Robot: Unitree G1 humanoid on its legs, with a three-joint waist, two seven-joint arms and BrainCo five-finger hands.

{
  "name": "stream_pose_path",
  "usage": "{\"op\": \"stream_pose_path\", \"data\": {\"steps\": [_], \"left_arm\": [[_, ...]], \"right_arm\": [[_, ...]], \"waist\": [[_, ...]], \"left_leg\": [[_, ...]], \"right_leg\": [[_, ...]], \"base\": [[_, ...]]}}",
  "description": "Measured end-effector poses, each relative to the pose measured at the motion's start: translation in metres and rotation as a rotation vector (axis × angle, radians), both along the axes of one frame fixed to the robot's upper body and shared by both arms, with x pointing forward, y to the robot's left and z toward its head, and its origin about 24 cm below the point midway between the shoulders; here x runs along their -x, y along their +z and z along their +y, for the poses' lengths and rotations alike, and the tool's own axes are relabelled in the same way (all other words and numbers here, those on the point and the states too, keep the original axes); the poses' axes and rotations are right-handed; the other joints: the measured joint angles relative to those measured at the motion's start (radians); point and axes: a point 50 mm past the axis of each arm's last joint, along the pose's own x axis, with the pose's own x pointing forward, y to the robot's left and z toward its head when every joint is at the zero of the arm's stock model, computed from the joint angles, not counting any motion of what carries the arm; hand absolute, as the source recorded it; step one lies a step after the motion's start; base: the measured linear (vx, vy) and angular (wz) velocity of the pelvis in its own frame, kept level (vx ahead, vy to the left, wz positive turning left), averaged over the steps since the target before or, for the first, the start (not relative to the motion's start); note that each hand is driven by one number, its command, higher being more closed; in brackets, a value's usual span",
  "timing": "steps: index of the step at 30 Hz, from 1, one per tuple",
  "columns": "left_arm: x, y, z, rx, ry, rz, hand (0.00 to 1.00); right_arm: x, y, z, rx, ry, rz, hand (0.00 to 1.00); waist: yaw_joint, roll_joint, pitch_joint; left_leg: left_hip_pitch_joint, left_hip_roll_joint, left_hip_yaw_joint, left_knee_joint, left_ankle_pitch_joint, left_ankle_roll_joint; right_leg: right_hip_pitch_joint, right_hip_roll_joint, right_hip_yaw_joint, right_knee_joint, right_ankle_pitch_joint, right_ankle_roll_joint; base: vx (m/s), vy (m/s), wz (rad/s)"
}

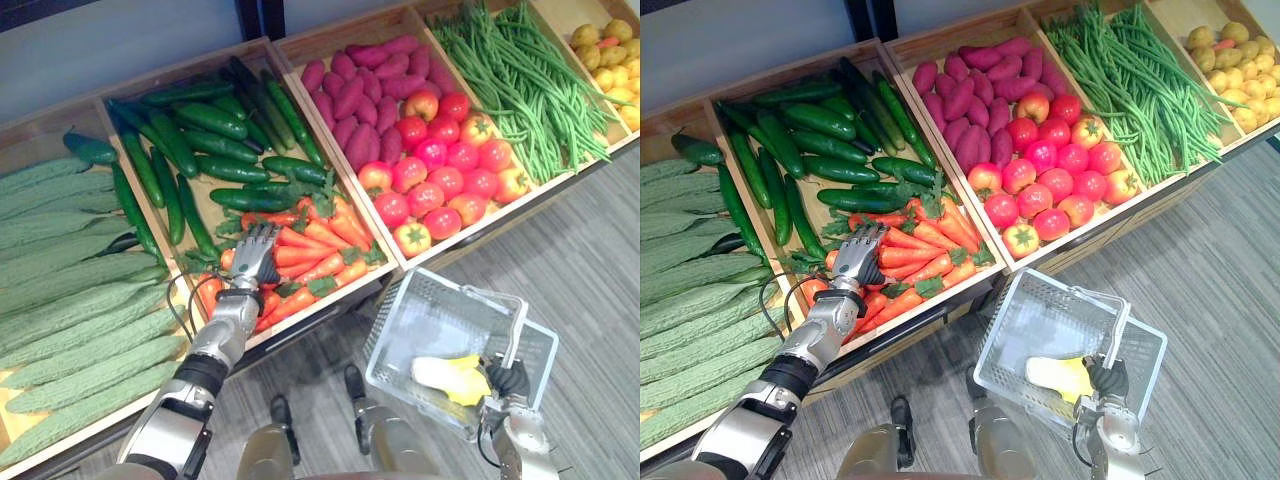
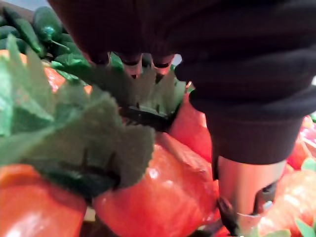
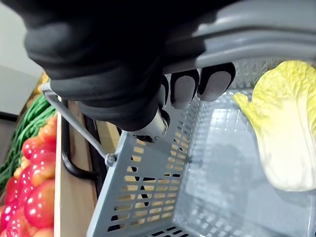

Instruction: Pick vegetable in the basket

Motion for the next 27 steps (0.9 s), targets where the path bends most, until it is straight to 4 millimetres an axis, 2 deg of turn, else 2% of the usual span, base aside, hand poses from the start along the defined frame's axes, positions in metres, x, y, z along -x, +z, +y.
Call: {"op": "stream_pose_path", "data": {"steps": [4,8,10,15,17,20,27], "left_arm": [[0.001,-0.003,0.002,-0.018,-0.003,0.011,1.00],[0.003,-0.005,-0.001,-0.030,-0.027,0.012,1.00],[0.004,-0.010,-0.001,-0.027,-0.024,0.033,1.00],[0.007,-0.014,0.006,-0.009,0.009,0.054,1.00],[0.011,-0.020,0.007,0.010,0.015,0.083,1.00],[0.013,-0.019,0.006,0.044,0.017,0.075,1.00],[0.024,-0.023,0.026,0.159,0.154,0.079,1.00]], "right_arm": [[-0.001,0.000,-0.001,0.002,-0.003,0.001,1.00],[-0.005,-0.003,-0.004,0.005,-0.001,0.017,1.00],[-0.010,-0.004,-0.004,0.002,0.002,0.019,1.00],[-0.011,-0.007,-0.004,-0.004,0.000,0.035,1.00],[-0.011,-0.007,-0.003,-0.004,0.001,0.035,1.00],[-0.011,-0.006,-0.005,-0.002,-0.007,0.033,1.00],[-0.010,-0.007,-0.004,-0.004,-0.010,0.036,1.00]], "waist": [[-0.001,0.002,0.001],[-0.003,0.015,0.010],[-0.013,0.019,0.012],[-0.033,0.024,0.015],[-0.036,0.028,0.018],[-0.038,0.034,0.021],[-0.039,0.035,0.021]], "left_leg": [[0.005,-0.001,0.004,-0.002,0.000,0.000],[0.030,-0.012,0.001,-0.030,0.008,-0.002],[0.041,-0.021,-0.003,-0.050,0.016,-0.001],[0.066,-0.031,-0.008,-0.069,0.019,0.002],[0.077,-0.036,-0.008,-0.071,0.019,0.003],[0.079,-0.037,-0.012,-0.077,0.020,0.003],[0.106,-0.046,-0.014,-0.091,0.021,0.006]], "right_leg": [[0.005,-0.001,0.001,-0.006,0.007,0.000],[0.026,-0.010,0.001,-0.026,0.010,0.005],[0.034,-0.016,0.002,-0.038,0.011,0.016],[0.051,-0.020,0.001,-0.042,0.010,0.016],[0.062,-0.021,0.001,-0.046,0.007,0.020],[0.066,-0.025,-0.002,-0.050,0.007,0.021],[0.087,-0.028,-0.001,-0.050,0.002,0.021]], "base": [[-0.01,0.007,-0.04],[0.00,0.008,0.02],[0.00,0.012,0.02],[0.04,0.024,0.01],[0.06,0.045,-0.02],[0.05,0.031,0.03],[0.00,0.000,0.00]]}}
